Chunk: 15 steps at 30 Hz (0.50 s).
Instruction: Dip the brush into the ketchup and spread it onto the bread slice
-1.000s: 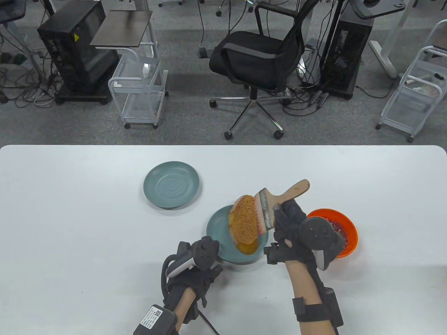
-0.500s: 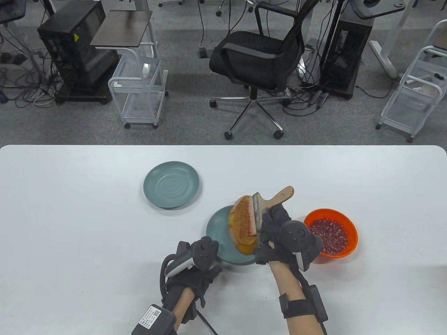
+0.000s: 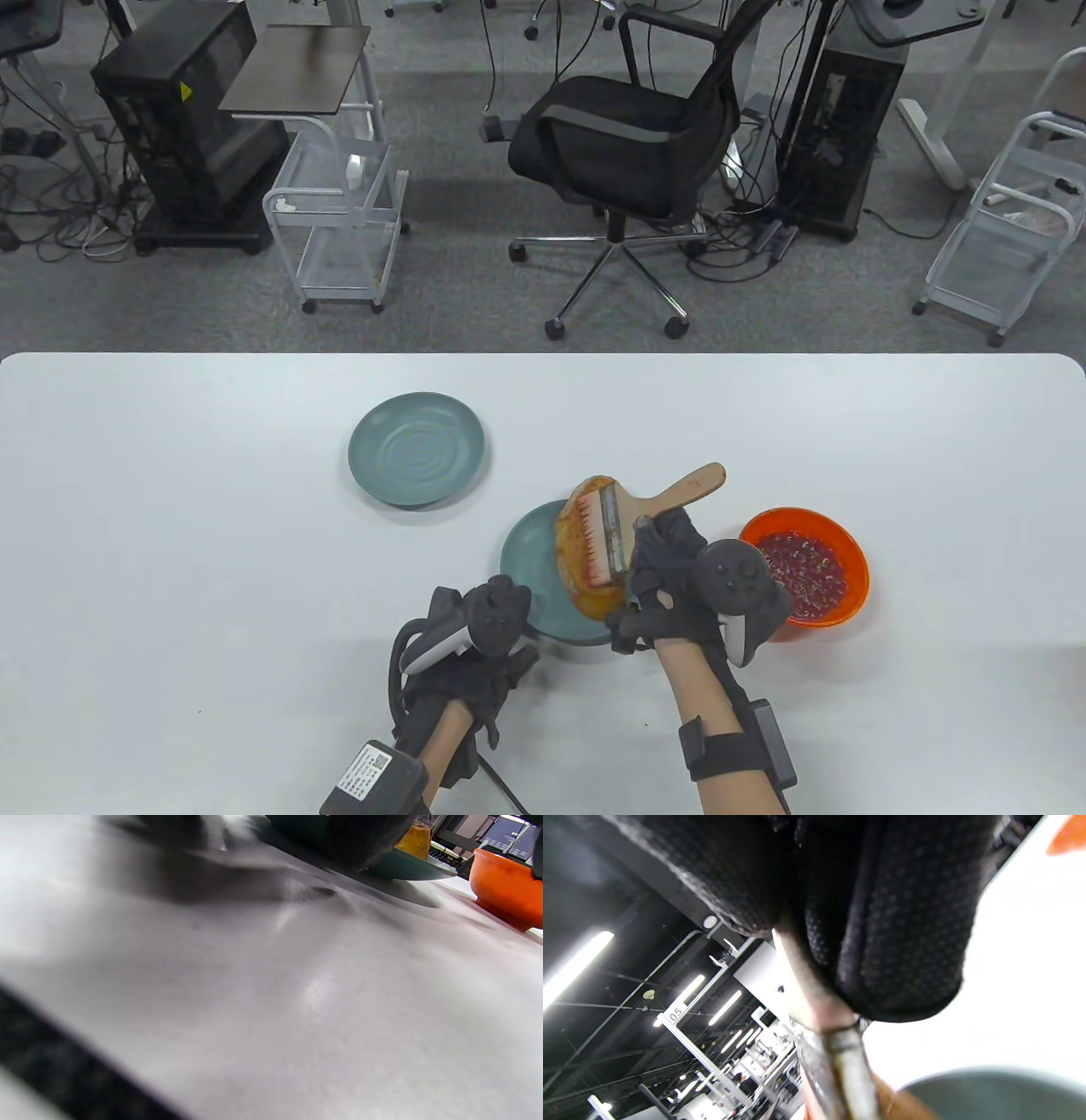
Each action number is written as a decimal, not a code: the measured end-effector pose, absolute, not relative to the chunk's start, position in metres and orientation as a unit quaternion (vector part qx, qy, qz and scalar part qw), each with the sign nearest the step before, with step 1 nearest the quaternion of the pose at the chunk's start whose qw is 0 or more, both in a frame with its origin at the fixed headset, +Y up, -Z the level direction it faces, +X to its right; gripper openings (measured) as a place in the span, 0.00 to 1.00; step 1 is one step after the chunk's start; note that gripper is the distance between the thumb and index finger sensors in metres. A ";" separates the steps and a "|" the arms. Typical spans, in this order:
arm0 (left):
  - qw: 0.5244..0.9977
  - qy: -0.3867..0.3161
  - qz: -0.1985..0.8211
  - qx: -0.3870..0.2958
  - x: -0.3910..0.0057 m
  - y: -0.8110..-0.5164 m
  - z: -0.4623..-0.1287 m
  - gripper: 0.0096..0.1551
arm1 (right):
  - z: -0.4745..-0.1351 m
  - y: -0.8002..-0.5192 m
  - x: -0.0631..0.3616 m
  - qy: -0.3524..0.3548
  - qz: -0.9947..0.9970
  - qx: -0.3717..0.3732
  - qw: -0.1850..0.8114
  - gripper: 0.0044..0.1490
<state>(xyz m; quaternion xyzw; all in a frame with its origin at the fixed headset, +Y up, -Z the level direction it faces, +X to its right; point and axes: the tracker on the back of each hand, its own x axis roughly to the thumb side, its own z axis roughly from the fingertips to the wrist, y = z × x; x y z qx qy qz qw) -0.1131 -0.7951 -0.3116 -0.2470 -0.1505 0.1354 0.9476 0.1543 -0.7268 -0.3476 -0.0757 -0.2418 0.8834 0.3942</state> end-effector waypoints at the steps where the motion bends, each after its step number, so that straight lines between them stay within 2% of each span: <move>1: 0.948 -0.151 0.133 -0.246 -0.113 -0.795 -0.311 0.40 | -0.346 -0.723 0.159 -0.261 0.890 -0.075 0.365 0.30; 4: 0.948 -0.151 0.133 -0.245 -0.112 -0.796 -0.311 0.40 | -0.344 -0.717 0.164 -0.280 0.885 -0.078 0.365 0.29; 9: 0.948 -0.148 0.136 -0.245 -0.112 -0.796 -0.311 0.40 | -0.351 -0.735 0.145 -0.192 0.837 -0.086 0.505 0.29; 15: 0.948 -0.150 0.139 -0.244 -0.114 -0.796 -0.311 0.40 | -0.355 -0.729 0.149 -0.241 0.877 -0.083 0.407 0.29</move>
